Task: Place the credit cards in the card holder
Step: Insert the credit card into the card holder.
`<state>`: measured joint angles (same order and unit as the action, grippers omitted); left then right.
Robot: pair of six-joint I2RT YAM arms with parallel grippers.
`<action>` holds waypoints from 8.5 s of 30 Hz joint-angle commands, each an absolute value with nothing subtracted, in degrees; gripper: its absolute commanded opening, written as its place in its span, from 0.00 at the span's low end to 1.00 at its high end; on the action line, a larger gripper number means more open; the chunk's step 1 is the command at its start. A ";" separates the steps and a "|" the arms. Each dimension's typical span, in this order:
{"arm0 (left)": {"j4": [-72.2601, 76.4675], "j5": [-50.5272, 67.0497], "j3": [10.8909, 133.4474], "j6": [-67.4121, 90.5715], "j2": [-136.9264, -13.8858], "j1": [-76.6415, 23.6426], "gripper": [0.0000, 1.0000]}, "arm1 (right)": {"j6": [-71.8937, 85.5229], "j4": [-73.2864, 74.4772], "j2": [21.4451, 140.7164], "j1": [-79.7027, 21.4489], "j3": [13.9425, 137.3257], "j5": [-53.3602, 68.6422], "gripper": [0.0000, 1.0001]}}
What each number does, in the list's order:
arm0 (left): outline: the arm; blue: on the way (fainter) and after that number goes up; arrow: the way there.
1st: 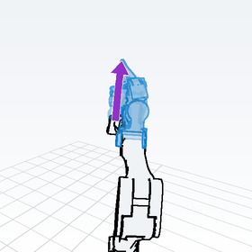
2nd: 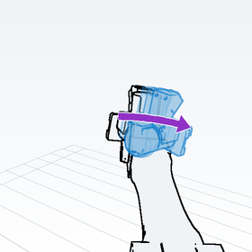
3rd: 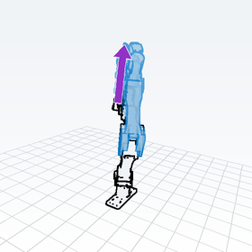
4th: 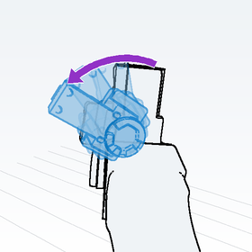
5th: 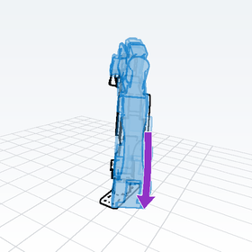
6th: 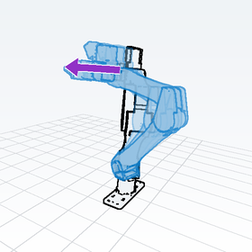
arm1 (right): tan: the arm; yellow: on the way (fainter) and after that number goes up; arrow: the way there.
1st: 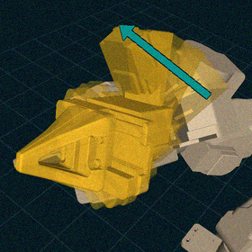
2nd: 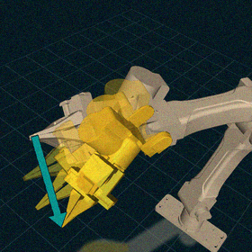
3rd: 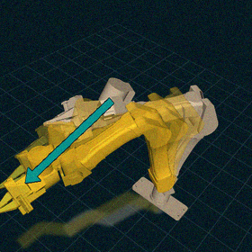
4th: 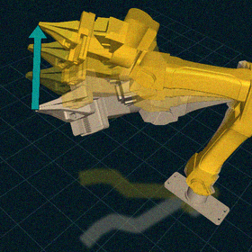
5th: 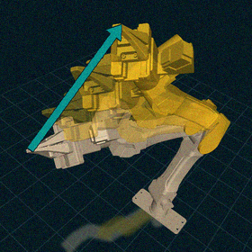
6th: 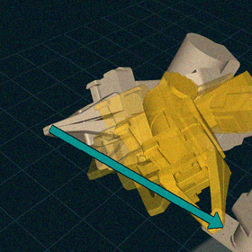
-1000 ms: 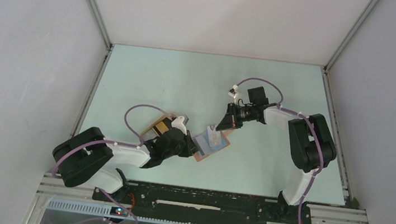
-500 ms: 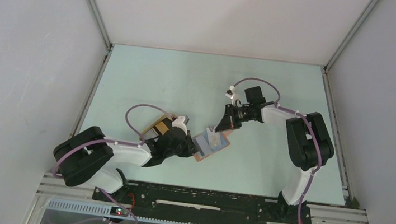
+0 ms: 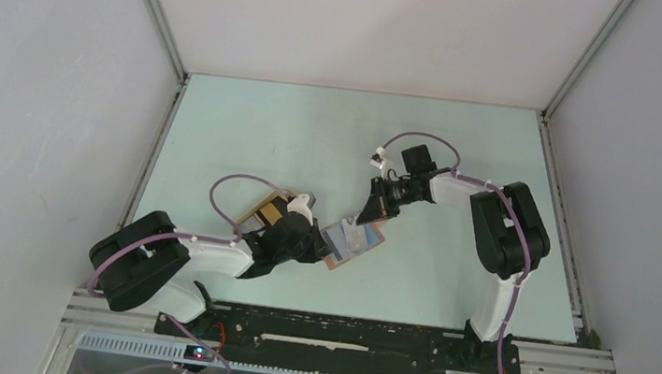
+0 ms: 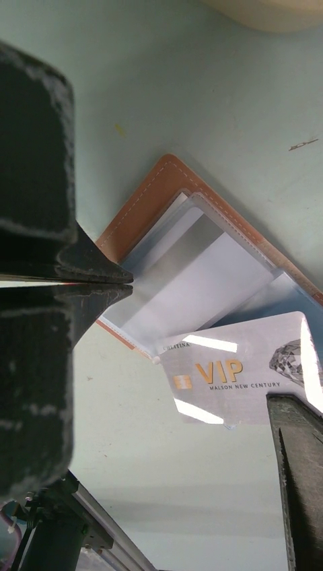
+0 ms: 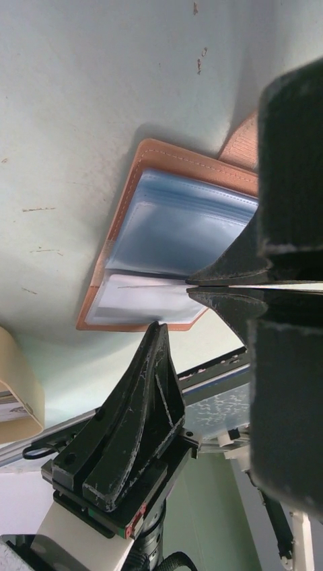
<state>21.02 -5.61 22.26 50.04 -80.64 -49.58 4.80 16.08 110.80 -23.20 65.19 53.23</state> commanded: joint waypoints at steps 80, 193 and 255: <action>21.48 -5.63 23.38 50.38 -81.85 -48.02 0.00 | -6.77 39.70 119.32 -31.77 77.64 44.82 0.00; 18.83 -5.90 23.26 50.45 -80.97 -47.87 0.02 | -12.14 39.91 114.43 -34.72 77.85 32.22 0.49; 20.45 -5.25 22.66 49.83 -80.79 -47.85 0.01 | -14.30 41.45 116.38 -37.98 79.10 33.23 0.31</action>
<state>20.97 -4.38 21.12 50.57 -80.14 -48.18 -12.97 40.69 115.72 -36.69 78.30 33.61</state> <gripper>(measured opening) 0.014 0.316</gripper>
